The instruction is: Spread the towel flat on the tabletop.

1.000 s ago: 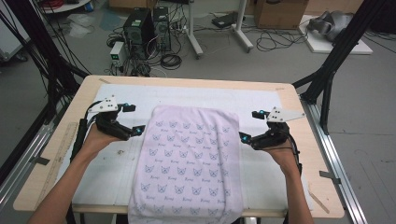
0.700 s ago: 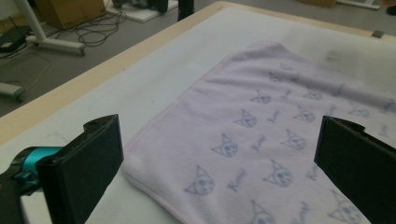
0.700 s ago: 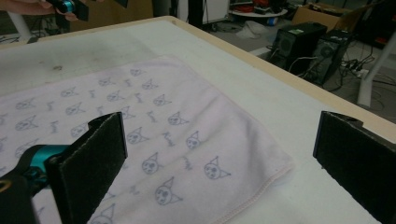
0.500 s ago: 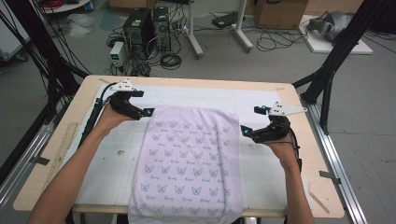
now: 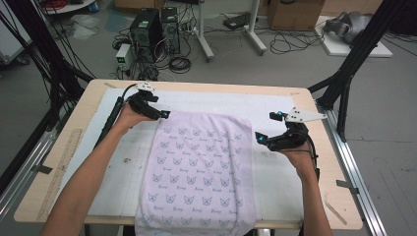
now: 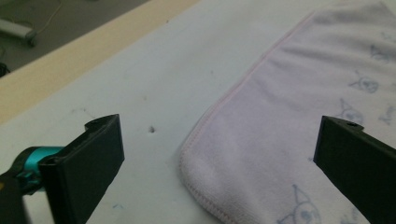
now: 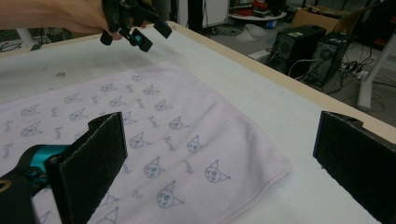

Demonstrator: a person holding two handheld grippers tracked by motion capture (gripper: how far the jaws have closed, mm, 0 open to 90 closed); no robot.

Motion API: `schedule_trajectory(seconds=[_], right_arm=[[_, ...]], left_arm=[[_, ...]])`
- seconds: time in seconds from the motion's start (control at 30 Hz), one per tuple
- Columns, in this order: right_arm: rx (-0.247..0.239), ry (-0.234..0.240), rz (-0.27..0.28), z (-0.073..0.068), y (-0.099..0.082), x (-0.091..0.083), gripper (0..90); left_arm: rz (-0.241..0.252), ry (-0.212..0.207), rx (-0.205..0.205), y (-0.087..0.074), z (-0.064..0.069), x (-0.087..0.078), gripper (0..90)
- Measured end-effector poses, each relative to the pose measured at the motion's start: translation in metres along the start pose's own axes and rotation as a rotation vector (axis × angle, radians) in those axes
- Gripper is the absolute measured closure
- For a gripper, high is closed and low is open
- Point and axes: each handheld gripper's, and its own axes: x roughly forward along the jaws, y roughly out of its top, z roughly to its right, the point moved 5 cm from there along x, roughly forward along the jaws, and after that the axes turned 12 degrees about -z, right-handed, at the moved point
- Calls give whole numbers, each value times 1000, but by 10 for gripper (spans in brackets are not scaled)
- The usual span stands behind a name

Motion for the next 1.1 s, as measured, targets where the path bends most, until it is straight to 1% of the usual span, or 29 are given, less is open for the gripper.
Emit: schedule_trajectory(seconds=[0.07, 0.1, 0.13, 0.17, 0.2, 0.23, 0.37, 0.4, 0.47, 0.5, 0.57, 0.67, 0.73, 0.77, 0.83, 0.9, 0.93, 1.03, 1.1], right_arm=[[4, 2, -7, -1, 0, 0, 18], [-3, 1, -1, -1, 0, 1, 19], [1, 4, -6, -2, 0, 1, 18], [-1, 2, -8, -2, 0, 1, 19], [-1, 7, -10, -2, 0, 1, 19], [-3, 5, -11, -2, 0, 1, 19], [-8, 5, -12, -4, 1, 0, 18], [-6, 6, -14, -4, 1, 0, 19], [-13, 5, -15, -4, 1, 0, 19], [-11, 12, -16, -5, 1, 0, 19], [-16, 7, -14, -5, 1, 1, 19], [-12, 15, -20, -6, 1, 2, 19], [-11, 14, -22, -6, 1, 3, 19], [-11, 14, -22, -6, 1, 3, 19], [-10, 15, -22, -6, 1, 3, 19], [-10, 10, -19, -5, 1, 2, 19], [-10, 11, -19, -5, 1, 2, 19], [-6, 9, -20, -5, 1, 2, 19], [-3, 6, -21, -4, 1, 2, 19]], left_arm=[[-10, 0, -3, -2, -1, 5, 114], [-17, 3, -5, -3, -2, 7, 146], [-19, 9, -6, -3, -2, 8, 184], [-24, 18, 2, -3, -2, 10, 236], [-35, 23, 10, -4, -2, 12, 269], [-37, 18, 5, -5, -2, 13, 290], [-66, 35, -36, -8, -5, 18, 348], [-69, 33, -46, -9, -6, 18, 353], [-71, 28, -80, -10, -7, 17, 378], [-72, 27, -85, -10, -7, 17, 387], [-78, 24, -79, -10, -6, 17, 446], [-108, 47, -67, -11, -5, 18, 530], [-119, 52, -76, -11, -4, 19, 587], [-123, 55, -67, -11, -4, 20, 631], [-137, 63, -63, -11, -2, 21, 711], [-136, 75, -60, -10, 0, 20, 815], [-135, 77, -54, -9, 0, 20, 846], [-143, 88, -39, -9, 1, 20, 860], [-141, 96, -48, -9, 1, 20, 863]])
